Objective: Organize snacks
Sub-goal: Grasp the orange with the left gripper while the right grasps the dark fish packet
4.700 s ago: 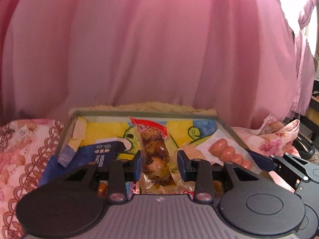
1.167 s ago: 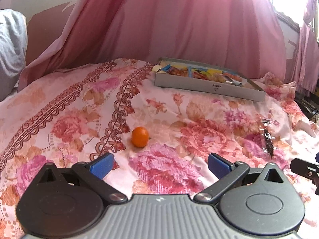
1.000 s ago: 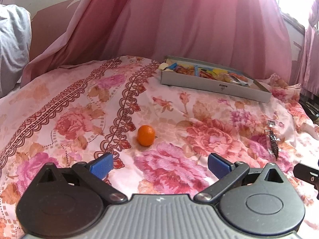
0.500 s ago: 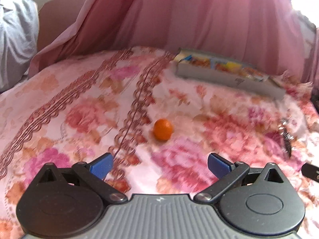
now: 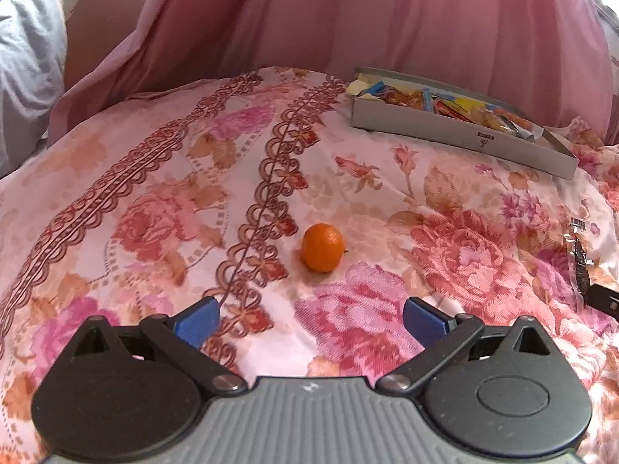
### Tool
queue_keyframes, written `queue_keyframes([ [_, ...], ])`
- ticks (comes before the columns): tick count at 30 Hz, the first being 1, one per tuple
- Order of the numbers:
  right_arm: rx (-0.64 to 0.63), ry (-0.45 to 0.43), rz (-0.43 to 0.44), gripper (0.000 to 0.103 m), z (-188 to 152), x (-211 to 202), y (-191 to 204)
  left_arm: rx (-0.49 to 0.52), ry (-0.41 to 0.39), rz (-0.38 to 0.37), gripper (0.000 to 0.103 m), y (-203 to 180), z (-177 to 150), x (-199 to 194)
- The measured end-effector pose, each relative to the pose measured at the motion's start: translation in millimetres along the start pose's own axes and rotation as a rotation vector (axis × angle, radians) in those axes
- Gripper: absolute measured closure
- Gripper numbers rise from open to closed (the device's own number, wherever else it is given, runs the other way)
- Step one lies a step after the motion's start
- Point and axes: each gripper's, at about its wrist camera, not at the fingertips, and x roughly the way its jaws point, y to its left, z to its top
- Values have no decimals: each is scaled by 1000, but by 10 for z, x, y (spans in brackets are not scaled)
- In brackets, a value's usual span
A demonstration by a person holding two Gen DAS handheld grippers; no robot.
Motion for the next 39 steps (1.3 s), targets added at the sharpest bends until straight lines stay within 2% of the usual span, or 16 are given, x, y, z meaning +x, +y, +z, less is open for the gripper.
queue_keyframes([
  [6, 17, 22, -22, 1, 144, 386, -63, 13, -10, -4, 0, -58, 104, 201],
  [12, 66, 90, -55, 1, 237, 768, -188, -1, 14, -3, 0, -15, 218, 479],
  [16, 105, 121, -44, 10, 234, 905, -212, -12, 32, -51, 0, -11, 279, 600],
  [19, 83, 124, -35, 17, 211, 932, -136, -4, 23, -79, 1, -42, 296, 646],
  [22, 46, 119, -22, 32, 193, 907, -37, -3, 17, -103, 8, -75, 308, 671],
  [24, 34, 117, -10, 45, 192, 888, 17, -7, 19, -111, 13, -90, 310, 689],
  [31, 11, 117, 28, 52, 185, 836, 184, -13, 13, -119, 39, -89, 298, 672],
  [35, -10, 118, 65, 52, 163, 775, 307, -11, 16, -135, 46, -99, 284, 636],
  [36, -25, 118, 79, 58, 154, 758, 351, -8, 18, -138, 47, -107, 279, 631],
  [39, -60, 126, 119, 58, 112, 703, 471, -1, 21, -149, 58, -137, 256, 606],
])
